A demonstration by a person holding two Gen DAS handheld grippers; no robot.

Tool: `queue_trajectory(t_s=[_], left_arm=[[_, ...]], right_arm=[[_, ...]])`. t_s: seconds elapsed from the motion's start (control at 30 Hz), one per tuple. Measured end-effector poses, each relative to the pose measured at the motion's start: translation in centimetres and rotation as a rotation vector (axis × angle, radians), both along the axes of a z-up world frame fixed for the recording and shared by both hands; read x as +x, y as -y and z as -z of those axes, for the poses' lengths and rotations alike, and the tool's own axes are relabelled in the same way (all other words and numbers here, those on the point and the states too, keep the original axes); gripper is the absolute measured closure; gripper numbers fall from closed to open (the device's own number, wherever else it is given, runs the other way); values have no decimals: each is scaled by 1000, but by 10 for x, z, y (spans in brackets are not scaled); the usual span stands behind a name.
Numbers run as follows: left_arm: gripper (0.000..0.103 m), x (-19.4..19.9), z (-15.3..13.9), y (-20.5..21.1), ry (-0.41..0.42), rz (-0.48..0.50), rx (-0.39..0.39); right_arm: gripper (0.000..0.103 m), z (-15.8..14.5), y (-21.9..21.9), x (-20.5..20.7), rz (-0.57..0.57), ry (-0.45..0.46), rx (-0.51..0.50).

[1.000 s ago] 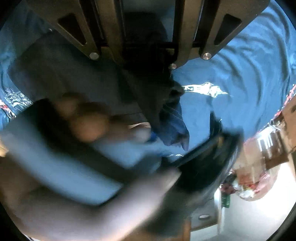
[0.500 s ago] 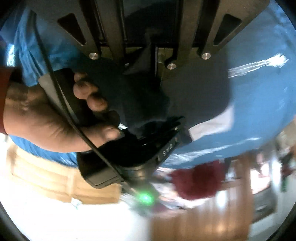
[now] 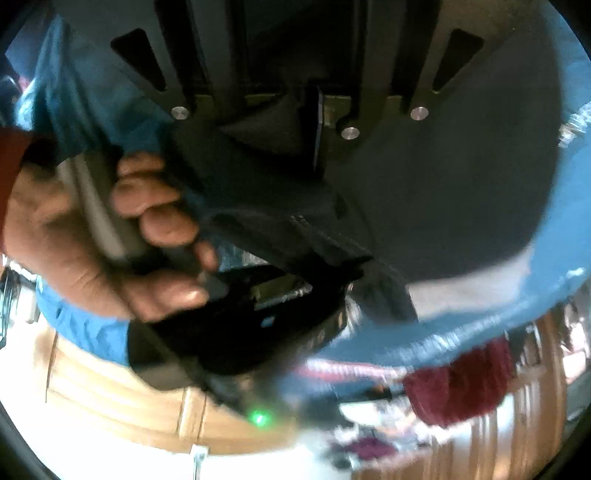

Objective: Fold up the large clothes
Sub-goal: 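Lift the shirt edge with the left gripper while the right gripper grasps the shirt beside it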

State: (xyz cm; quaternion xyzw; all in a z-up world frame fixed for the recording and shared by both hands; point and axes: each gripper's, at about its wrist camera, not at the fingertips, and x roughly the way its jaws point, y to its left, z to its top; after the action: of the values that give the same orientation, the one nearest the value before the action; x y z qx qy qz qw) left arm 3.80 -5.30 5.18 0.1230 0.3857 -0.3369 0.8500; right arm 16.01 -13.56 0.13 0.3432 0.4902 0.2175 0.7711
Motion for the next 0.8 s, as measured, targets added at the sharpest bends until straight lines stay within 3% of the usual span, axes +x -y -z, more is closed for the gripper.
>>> queue_trajectory(t_s=[0.07,0.2,0.27,0.33,0.4,0.47,0.6,0.7,0.8], left_arm=[[89,1,4,4,1,5,8],[89,-2,-13,7,11,-5,-24],[89,2,-3,13,-14,-16,-19],[88,4,6,18,-22,-14,-11],[87,3,-5,9,-39,-11,-21],[83,-5,-23,-11,-22,-8,-43],[74,-54,-62,-79,63,-61,-119],[67,-78,-74,-126,119,-131,-131],[67,-75,-69,-171,123,-232,-115]], right_arm=[[97,3,7,-2,25,-7,64],[98,-19,-2,-2,-16,31,19],[99,1,2,5,-29,-21,6],[98,19,6,9,-32,-67,110],[90,13,4,5,-44,-89,136],[71,3,1,-4,-81,-89,129],[56,-11,0,-33,-98,-88,123],[45,-17,-5,-50,-93,-76,117],[37,-23,-12,-61,-84,-58,86]])
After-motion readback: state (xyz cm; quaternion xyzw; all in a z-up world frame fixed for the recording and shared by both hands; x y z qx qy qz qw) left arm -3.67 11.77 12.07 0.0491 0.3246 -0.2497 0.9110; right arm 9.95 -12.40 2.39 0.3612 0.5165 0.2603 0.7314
